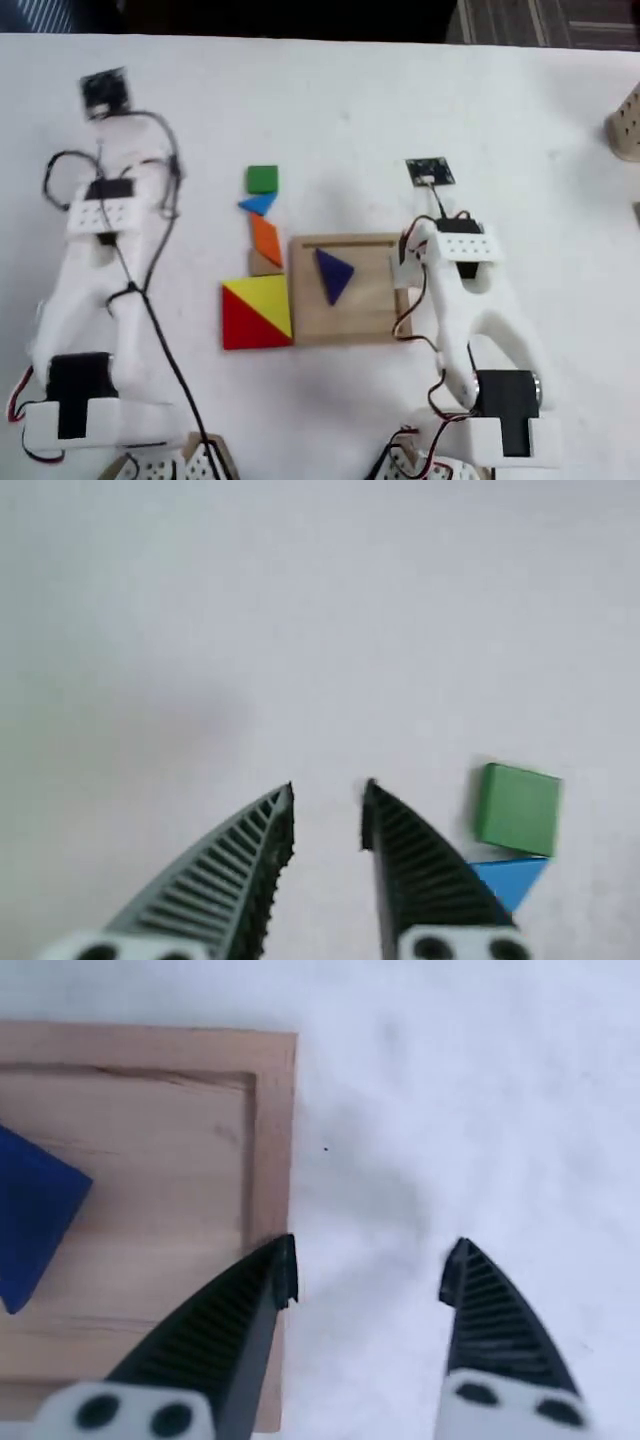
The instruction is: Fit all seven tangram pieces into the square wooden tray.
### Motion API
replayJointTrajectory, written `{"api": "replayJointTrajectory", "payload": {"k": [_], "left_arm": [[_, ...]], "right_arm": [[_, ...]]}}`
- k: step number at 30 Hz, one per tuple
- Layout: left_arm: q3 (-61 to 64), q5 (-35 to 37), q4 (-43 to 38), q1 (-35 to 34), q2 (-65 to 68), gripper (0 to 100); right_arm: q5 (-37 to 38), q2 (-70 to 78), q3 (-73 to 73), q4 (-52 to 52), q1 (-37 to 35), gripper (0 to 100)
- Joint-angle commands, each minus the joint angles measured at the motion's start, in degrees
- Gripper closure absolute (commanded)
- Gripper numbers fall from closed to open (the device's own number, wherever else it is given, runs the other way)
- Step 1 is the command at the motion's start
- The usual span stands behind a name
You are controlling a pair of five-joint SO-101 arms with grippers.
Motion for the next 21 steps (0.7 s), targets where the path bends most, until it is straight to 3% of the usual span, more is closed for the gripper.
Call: {"api": "replayJointTrajectory", "payload": {"k": [1,3,9,21], "left_arm": [[-9.41,3.16,2.37,5.93,1.45,79],[-16.18,3.34,7.12,8.22,5.23,81],[-36.84,3.43,16.70,11.74,21.49,82],[-52.66,2.99,17.85,12.79,46.02,82]], "right_arm": [[0.79,-2.68,-0.79,-1.01,1.80,92.8],[0.79,-2.68,-0.79,-1.01,2.07,98.8],[0.79,-2.68,-0.79,-1.80,2.15,96.9],[1.23,-2.68,-0.79,-1.54,1.80,97.6]]}}
